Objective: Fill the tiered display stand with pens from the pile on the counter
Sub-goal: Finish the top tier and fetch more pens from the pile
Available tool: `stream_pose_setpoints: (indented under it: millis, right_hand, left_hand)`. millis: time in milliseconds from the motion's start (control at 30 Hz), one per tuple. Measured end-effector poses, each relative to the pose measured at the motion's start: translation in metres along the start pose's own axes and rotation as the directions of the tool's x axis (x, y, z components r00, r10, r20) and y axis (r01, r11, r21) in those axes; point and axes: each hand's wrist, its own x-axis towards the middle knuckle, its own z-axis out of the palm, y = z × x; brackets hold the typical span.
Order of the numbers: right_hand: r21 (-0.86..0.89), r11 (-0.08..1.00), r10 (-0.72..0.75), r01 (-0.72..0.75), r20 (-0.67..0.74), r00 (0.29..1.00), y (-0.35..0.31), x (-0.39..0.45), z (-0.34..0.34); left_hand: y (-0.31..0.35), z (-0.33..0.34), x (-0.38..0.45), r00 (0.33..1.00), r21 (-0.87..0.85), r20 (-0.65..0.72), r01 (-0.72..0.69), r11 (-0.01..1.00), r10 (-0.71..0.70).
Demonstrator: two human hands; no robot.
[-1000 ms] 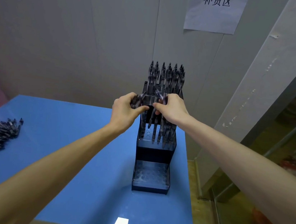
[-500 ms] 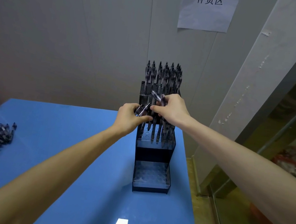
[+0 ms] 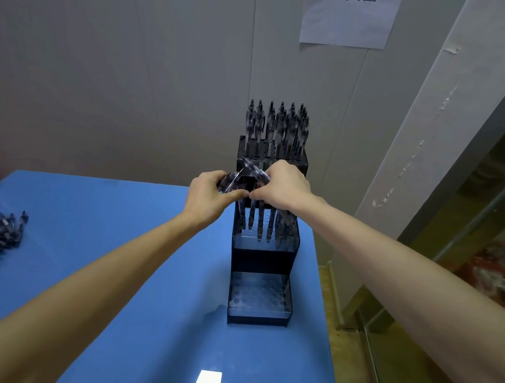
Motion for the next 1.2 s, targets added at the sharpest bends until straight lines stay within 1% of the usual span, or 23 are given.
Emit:
stream_pose_setpoints:
  millis: [67,167,233,400,533,600,667,767,867,933,1033,1100,1200]
  right_hand:
    - [-0.032,0.999,-0.026,0.027,0.022,0.999,-0.001,-0.001,-0.003]
    - [-0.1,0.992,-0.067,0.072,0.048,0.997,0.0,-0.003,-0.008]
    - [-0.128,0.988,-0.077,0.084,0.056,0.995,0.001,-0.003,-0.008]
    - [-0.201,0.975,-0.082,0.094,0.069,0.994,0.0,-0.001,-0.007]
    - [-0.239,0.967,-0.062,0.086,0.106,0.992,-0.008,0.001,-0.008]
    - [-0.254,0.963,-0.062,0.089,0.116,0.991,-0.009,0.0,-0.008]
    - [-0.258,0.958,-0.1,0.127,0.116,0.988,-0.008,-0.003,-0.008]
    - [-0.214,0.953,-0.208,0.215,0.055,0.977,0.0,-0.008,-0.009]
    - [-0.061,0.966,-0.256,0.253,-0.047,0.966,0.008,-0.017,-0.017]
    - [0.017,0.972,-0.231,0.235,-0.124,0.965,0.012,-0.025,-0.022]
    - [-0.029,0.982,-0.189,0.188,-0.222,0.957,0.015,-0.036,-0.027]
    - [-0.048,0.987,-0.159,0.152,-0.245,0.957,0.018,-0.042,-0.03]
    - [-0.01,0.995,-0.095,0.096,-0.238,0.966,0.021,-0.047,-0.032]
  left_hand:
    - [0.002,0.001,0.004,1.0,0.029,0.03,-0.008,1.0,0.007]
    - [0.005,0.001,0.006,0.988,0.11,0.152,-0.058,0.992,0.041]
    - [0.006,0.0,0.005,0.983,0.114,0.179,-0.057,0.992,0.036]
    - [0.003,-0.007,-0.002,0.985,0.099,0.169,-0.045,0.994,0.028]
    - [0.001,-0.014,-0.008,0.992,0.034,0.111,0.049,0.998,-0.053]
    - [0.001,-0.016,-0.012,0.995,0.049,0.087,0.045,0.998,-0.049]
    - [0.003,-0.02,-0.017,0.998,0.063,0.051,0.031,0.997,-0.034]
    - [0.004,-0.024,-0.023,0.999,0.059,-0.003,0.033,0.998,-0.033]
    - [0.003,-0.029,-0.023,0.997,0.042,-0.043,0.071,0.997,-0.069]
    - [0.004,-0.03,-0.021,0.995,0.008,-0.036,0.09,0.996,-0.09]
    - [0.006,-0.028,-0.018,0.996,-0.057,-0.001,0.09,0.994,-0.09]
    - [0.006,-0.026,-0.018,0.997,-0.053,-0.014,0.076,0.996,-0.077]
    - [0.008,-0.022,-0.021,0.997,-0.088,-0.016,0.071,0.994,-0.072]
